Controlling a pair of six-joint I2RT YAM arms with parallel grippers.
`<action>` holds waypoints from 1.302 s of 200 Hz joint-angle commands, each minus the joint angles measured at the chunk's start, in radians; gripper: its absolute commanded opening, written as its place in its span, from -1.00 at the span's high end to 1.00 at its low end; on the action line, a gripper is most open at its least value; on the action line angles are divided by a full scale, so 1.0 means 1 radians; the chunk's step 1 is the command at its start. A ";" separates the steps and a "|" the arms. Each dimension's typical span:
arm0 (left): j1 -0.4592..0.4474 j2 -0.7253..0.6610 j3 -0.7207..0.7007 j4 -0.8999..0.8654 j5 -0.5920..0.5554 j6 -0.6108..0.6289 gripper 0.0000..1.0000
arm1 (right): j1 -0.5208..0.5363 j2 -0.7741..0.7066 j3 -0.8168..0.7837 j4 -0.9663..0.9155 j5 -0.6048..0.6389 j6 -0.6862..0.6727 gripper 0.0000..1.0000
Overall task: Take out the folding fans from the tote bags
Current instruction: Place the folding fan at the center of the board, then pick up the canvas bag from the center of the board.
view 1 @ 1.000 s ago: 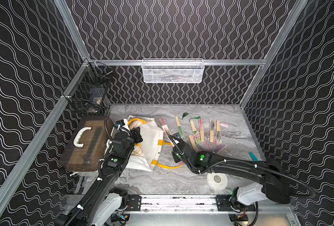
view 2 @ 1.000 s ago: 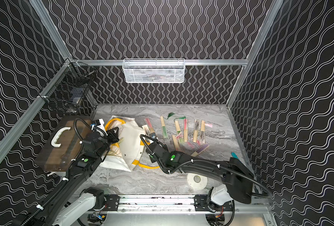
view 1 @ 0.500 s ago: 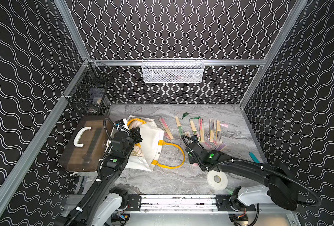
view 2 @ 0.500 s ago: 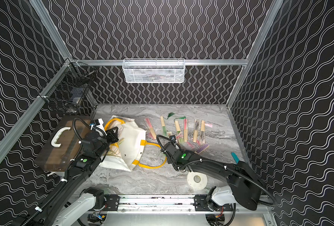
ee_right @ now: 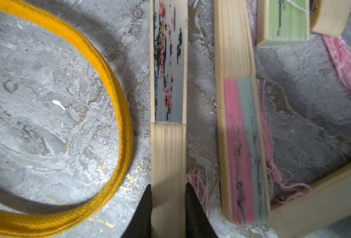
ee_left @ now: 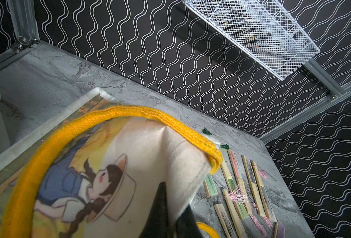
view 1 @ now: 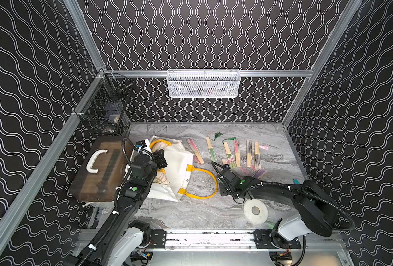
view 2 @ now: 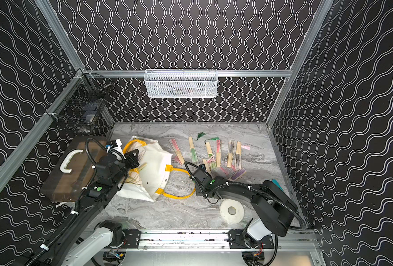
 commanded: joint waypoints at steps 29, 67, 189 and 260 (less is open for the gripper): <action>0.002 0.006 0.011 0.049 -0.005 0.005 1.00 | 0.023 0.021 -0.006 -0.049 -0.053 0.071 0.29; 0.003 0.010 0.009 0.053 0.001 0.016 1.00 | 0.035 -0.030 0.015 -0.102 -0.019 0.073 -0.09; 0.004 0.078 0.045 0.097 0.220 0.053 1.00 | 0.065 -0.025 0.169 0.288 -0.192 -0.120 -0.02; 0.003 0.099 0.070 0.116 0.252 0.073 1.00 | 0.170 0.305 0.334 0.452 -0.229 -0.194 0.06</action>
